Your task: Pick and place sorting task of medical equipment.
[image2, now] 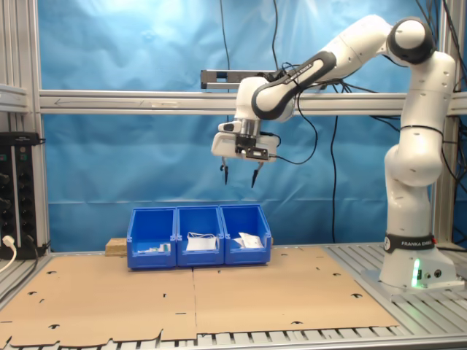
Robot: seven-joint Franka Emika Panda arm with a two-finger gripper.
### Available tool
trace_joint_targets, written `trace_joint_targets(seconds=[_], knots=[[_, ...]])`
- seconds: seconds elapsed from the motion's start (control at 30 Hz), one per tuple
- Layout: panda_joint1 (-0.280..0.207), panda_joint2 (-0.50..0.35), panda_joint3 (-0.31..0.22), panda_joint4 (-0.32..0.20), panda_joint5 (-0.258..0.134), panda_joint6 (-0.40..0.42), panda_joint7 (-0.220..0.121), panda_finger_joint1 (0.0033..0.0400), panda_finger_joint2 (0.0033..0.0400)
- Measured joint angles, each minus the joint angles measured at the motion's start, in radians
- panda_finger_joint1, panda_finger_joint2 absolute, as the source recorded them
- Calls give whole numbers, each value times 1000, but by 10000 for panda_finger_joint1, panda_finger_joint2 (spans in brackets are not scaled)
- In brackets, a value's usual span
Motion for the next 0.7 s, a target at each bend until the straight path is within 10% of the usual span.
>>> trace_joint_targets(seconds=[0.7], knots=[[164, -168, 195, 0, 0, -222, 236, 400, 400]])
